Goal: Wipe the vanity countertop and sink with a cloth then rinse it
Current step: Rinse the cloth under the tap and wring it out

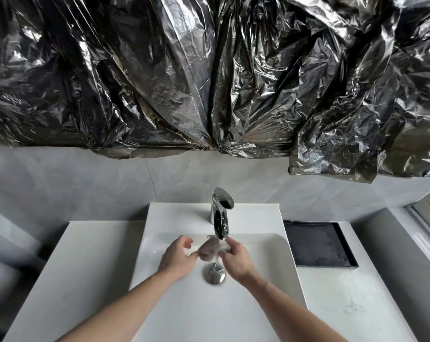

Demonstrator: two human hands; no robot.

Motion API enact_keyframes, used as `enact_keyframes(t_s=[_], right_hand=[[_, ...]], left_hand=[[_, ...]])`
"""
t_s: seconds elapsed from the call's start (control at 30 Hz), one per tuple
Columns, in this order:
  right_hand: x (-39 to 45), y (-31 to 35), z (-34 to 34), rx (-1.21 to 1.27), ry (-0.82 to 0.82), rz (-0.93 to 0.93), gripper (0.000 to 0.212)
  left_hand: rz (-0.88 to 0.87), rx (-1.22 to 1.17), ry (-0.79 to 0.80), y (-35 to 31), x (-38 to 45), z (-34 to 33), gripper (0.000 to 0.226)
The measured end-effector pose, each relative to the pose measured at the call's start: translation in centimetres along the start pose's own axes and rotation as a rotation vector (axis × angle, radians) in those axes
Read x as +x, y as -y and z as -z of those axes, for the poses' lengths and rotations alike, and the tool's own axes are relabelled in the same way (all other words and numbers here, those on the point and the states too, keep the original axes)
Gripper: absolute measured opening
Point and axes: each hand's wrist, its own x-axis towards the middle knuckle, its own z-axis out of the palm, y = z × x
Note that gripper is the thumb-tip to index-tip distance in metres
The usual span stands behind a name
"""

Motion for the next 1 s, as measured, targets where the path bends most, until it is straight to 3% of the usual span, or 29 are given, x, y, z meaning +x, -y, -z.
enact_keyframes(t_s=[0.07,0.17,0.37,0.43,0.53,0.67,0.77,0.9,1.0], right_hand=[[-0.3,0.4,0.1,-0.004,0.025,0.01,0.017],[-0.5,0.6,0.7,-0.025,0.013,0.026,0.009],[-0.6,-1.4,1.8,0.194,-0.036,-0.102,0.017],[-1.1,-1.8,2.1,0.226,0.008,-0.134,0.019],[-2.0,-1.5,2.0,0.318,0.128,-0.173,0.03],[-1.5,-1.5,1.3,0.338,0.226,-0.183,0.043],[-1.0,-1.3,0.8,0.25,0.221,-0.185,0.038],[-0.5,-1.0,0.6,0.146,0.211,-0.137,0.035],[-0.2,-0.6,0.8,0.168,0.212,-0.151,0.033]], left_hand=[[-0.144,-0.12,0.125,-0.9,-0.7,-0.4,0.039],[-0.202,-0.233,0.222,-2.4,-1.1,-1.4,0.034],[0.049,-0.564,0.169,-3.6,-0.6,-2.3,0.007],[0.091,-0.632,0.162,-4.2,-0.9,-2.4,0.01],[0.127,-0.688,0.177,-5.1,-1.5,-2.3,0.031],[0.108,-0.538,0.196,-4.8,-1.0,-2.5,0.045],[0.032,-0.271,0.128,-4.1,-0.1,-2.2,0.063],[-0.041,0.017,-0.033,-4.3,-0.3,-1.1,0.053],[-0.047,0.021,-0.108,-3.8,-0.7,-1.0,0.039]])
